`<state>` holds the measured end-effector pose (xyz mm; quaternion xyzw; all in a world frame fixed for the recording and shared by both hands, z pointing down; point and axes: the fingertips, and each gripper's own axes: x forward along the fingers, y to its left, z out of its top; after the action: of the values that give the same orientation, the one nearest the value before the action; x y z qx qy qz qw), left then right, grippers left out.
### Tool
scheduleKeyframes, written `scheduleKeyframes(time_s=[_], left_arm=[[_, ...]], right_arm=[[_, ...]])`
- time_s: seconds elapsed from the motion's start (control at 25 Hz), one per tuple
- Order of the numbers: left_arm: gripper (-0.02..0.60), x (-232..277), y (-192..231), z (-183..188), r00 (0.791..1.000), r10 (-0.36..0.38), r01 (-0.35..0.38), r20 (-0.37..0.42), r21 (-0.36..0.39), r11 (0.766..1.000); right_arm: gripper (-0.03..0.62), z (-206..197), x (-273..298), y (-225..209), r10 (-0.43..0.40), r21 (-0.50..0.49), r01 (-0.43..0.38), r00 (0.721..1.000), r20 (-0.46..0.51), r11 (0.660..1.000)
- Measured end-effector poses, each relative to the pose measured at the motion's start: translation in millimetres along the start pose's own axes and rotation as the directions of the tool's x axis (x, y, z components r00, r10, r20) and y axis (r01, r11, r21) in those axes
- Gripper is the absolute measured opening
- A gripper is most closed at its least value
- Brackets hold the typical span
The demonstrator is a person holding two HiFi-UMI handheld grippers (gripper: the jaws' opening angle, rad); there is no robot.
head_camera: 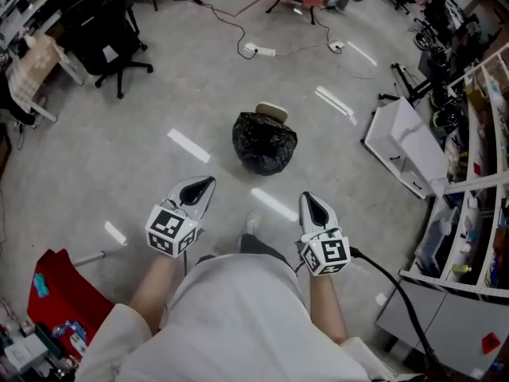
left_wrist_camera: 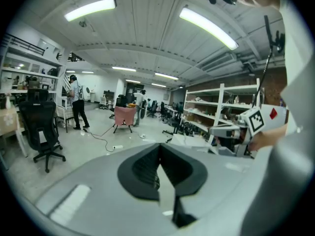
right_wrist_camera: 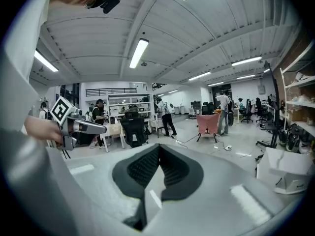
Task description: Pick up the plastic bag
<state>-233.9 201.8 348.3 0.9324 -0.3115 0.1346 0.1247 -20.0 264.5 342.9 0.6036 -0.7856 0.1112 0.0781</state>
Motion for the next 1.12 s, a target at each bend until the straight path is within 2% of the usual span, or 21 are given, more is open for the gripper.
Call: scheduleKeyframes(time_s=[0.48, 0.84, 1.12], left_arm=[[0.005, 93, 14, 17, 0.997, 0.066, -0.067, -0.047, -0.014, 0.998], [0.005, 129, 38, 27, 0.994, 0.081, -0.082, -0.079, -0.006, 0.997], [0.005, 160, 80, 26, 0.993, 0.048, -0.046, -0.107, 0.026, 0.999]], right_arm=[[0.003, -8, 53, -101, 0.071, -0.008, -0.072, 0.995, -0.075, 0.997], [0.003, -10, 81, -122, 0.096, 0.008, -0.096, 0.990, -0.105, 0.995], [0.003, -10, 114, -134, 0.036, 0.024, -0.034, 0.992, -0.121, 0.999]])
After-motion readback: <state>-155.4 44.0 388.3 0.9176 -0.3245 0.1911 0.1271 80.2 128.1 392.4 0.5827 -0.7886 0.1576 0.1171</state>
